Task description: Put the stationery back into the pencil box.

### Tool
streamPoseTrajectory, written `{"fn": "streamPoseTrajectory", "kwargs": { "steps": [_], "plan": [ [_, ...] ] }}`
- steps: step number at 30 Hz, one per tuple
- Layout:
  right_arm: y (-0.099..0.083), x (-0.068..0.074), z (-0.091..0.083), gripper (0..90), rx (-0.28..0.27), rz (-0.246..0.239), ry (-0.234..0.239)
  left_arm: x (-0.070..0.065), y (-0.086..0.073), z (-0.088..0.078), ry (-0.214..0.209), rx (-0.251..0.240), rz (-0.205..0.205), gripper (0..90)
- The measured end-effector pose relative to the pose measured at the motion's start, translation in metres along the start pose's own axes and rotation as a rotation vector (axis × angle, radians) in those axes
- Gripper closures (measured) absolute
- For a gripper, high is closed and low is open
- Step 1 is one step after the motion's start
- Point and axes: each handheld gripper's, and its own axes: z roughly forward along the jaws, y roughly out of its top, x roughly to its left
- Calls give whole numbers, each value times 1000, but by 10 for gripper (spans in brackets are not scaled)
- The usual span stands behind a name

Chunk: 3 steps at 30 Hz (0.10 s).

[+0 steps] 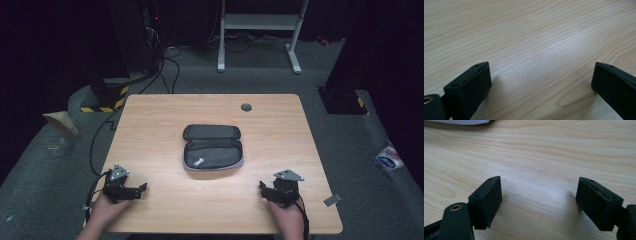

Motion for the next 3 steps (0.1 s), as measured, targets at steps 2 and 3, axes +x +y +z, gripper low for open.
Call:
{"fn": "streamPoseTrajectory", "kwargs": {
  "steps": [2, 3],
  "plan": [
    [0, 0, 0, 212, -1, -1, 0, 0, 0, 0, -1, 0, -1, 29],
    [0, 0, 0, 213, -1, -1, 1, 0, 0, 0, 0, 0, -2, 29]
  ]
}}
